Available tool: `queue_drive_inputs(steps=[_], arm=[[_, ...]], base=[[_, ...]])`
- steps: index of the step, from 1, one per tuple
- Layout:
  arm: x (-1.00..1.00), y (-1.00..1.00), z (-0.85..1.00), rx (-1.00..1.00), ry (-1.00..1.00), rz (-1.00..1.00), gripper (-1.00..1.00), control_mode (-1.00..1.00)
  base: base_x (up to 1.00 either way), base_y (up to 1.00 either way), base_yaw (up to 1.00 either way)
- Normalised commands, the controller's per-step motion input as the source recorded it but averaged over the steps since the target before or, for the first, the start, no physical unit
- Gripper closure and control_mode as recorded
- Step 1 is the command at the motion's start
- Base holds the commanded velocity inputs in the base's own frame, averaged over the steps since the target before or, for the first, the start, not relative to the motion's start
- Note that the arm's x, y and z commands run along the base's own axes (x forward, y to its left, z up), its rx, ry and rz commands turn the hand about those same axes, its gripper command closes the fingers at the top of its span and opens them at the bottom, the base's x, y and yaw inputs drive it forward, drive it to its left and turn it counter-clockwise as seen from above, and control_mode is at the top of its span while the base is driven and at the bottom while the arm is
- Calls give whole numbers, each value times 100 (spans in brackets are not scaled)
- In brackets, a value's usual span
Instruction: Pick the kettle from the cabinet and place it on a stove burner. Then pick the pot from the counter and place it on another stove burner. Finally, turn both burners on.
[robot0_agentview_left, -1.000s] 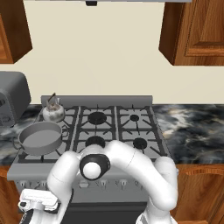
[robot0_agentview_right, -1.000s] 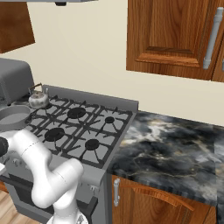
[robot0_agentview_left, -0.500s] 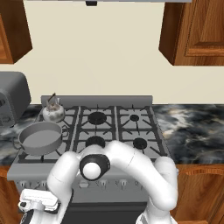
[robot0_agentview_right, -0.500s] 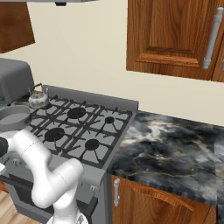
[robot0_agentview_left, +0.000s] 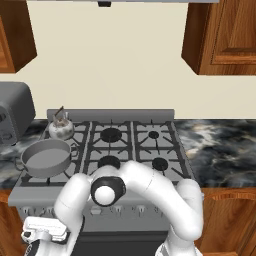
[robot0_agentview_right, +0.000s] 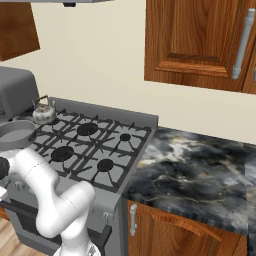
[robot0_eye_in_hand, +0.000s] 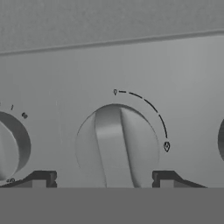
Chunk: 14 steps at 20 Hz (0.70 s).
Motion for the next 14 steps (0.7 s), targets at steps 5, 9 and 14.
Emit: queue_drive_inputs(steps=[5, 9, 14], arm=[[1, 0, -37, 0, 0, 3, -100, -100], [2, 0, -38, 0, 0, 3, -100, -100], [11, 0, -23, 0, 0, 2, -100, -100]], base=[[0, 0, 0], [0, 0, 0], [0, 0, 0]])
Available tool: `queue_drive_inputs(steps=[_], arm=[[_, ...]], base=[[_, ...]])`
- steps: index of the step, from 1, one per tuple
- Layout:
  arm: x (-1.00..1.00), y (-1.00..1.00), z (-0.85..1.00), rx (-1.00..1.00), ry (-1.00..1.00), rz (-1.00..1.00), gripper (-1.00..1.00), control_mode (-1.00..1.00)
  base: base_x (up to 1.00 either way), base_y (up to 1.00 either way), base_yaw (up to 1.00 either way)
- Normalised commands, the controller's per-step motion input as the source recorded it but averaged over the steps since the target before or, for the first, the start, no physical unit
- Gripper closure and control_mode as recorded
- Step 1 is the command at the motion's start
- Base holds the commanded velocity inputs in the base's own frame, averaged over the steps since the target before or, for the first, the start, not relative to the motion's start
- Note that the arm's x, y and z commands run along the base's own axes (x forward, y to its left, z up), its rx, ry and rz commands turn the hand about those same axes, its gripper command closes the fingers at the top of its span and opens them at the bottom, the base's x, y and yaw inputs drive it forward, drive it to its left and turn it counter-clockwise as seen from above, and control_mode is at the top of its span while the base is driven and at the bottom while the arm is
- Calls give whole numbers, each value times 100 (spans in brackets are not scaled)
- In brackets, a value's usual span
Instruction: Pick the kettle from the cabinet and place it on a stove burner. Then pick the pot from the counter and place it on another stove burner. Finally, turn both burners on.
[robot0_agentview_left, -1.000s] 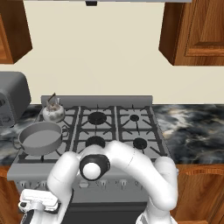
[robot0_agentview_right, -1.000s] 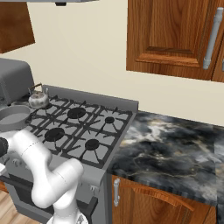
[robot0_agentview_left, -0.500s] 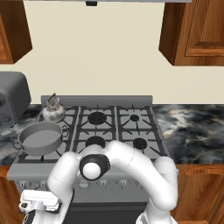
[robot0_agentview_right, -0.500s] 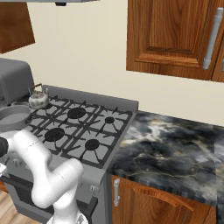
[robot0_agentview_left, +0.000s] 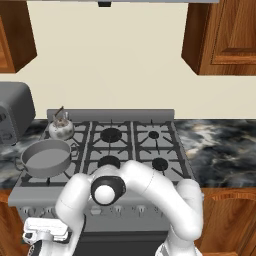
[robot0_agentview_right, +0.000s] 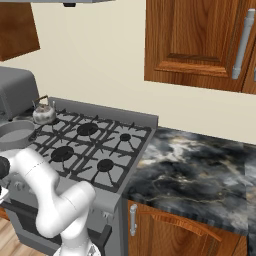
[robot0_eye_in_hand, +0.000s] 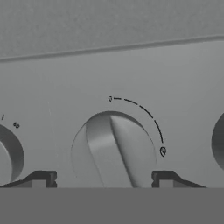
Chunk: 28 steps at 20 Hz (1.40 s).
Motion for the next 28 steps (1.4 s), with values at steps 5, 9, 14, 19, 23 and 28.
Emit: queue_drive_inputs(steps=[5, 9, 14, 19, 23, 28], arm=[[17, 0, -19, 0, 0, 1, -100, -100], [20, 0, -14, 0, 0, 1, -100, -100], [22, 0, -17, 0, 0, 1, -100, -100], [19, 0, -17, 0, 0, 1, 100, -100], [14, 0, -17, 0, 0, 1, 100, -100], [13, 0, -9, 0, 0, 2, 100, -100]], base=[[0, 0, 0], [0, 0, 0], [0, 0, 0], [0, 0, 0], [0, 0, 0], [0, 0, 0]])
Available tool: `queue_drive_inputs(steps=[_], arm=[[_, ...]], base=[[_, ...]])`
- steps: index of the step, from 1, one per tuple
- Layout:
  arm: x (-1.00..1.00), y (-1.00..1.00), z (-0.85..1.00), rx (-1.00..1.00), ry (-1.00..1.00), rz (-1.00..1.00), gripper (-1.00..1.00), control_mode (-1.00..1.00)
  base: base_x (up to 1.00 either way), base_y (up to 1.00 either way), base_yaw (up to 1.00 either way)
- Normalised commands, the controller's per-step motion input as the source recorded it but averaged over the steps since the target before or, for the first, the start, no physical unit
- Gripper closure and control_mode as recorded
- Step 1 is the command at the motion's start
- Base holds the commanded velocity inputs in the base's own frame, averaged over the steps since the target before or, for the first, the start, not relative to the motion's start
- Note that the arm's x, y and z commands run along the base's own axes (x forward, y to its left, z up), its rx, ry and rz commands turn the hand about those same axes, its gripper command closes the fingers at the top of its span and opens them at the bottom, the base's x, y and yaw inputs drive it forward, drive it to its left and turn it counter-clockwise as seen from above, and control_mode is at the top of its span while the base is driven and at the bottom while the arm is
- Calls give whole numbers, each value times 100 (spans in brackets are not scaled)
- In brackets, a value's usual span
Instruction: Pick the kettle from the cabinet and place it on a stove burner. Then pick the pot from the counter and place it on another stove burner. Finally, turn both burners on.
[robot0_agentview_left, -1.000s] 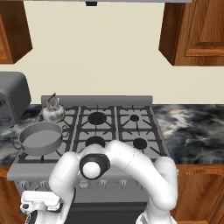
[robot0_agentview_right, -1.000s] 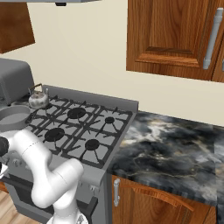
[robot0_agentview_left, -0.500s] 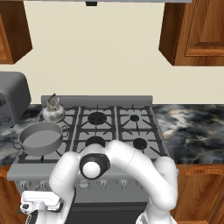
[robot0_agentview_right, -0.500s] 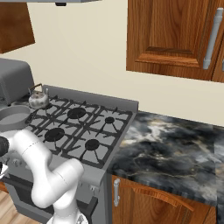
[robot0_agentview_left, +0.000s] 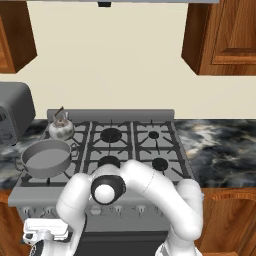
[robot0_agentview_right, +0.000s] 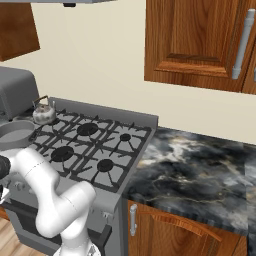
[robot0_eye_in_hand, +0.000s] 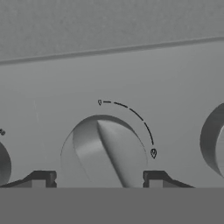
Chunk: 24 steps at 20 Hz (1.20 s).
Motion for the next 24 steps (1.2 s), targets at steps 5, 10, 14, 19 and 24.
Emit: queue_drive_inputs(steps=[5, 10, 14, 19, 24], arm=[[0, 0, 0, -4, 0, 1, 100, -100], [0, 0, 0, -9, 0, 0, 100, -100], [0, 0, 0, -12, 1, 0, 100, -100], [0, 0, 0, -14, 5, 0, 100, -100], [0, 0, 0, -14, 5, 0, 100, -100]], base=[[0, 0, 0], [0, 0, 0], [0, 0, 0], [0, 0, 0], [0, 0, 0]])
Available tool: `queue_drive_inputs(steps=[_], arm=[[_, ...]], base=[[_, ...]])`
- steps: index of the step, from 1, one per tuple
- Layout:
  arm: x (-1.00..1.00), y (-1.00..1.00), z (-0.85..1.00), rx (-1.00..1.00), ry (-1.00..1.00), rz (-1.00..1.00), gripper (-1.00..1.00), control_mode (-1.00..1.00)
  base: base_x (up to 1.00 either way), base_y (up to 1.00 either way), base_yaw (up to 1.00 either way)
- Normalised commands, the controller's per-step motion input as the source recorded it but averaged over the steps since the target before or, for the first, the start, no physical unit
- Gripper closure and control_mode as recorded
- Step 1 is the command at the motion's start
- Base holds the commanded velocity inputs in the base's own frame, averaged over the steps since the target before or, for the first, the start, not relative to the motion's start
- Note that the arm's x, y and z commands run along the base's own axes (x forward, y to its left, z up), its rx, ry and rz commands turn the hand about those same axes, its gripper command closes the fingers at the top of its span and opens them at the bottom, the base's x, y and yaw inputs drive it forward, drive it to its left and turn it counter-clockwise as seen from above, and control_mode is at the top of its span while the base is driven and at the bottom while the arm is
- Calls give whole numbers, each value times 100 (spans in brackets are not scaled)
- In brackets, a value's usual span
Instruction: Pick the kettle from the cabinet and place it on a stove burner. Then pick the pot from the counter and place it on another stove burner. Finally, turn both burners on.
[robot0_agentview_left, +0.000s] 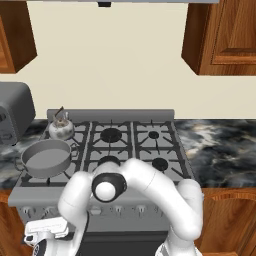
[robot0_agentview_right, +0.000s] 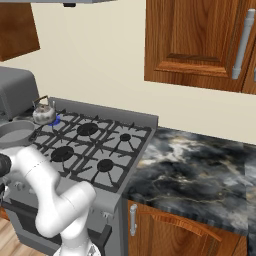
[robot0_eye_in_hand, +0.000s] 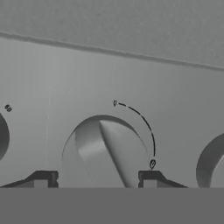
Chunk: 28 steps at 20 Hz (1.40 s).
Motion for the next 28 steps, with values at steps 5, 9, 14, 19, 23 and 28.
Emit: queue_drive_inputs(steps=[5, 9, 14, 19, 23, 28], arm=[[0, 0, 0, -12, 4, 0, 100, -100], [0, 0, -2, -2, 1, 0, -100, -100], [-1, 0, -2, 0, 0, 0, -100, -100], [-6, 0, 0, 0, -2, 0, -100, -100], [-14, 12, 0, 0, -5, 0, -100, -100], [-11, 26, 0, 0, -6, -1, -100, -100]], base=[[0, 0, 0], [0, 0, 0], [0, 0, 0], [0, 0, 0], [0, 0, 0], [0, 0, 0]])
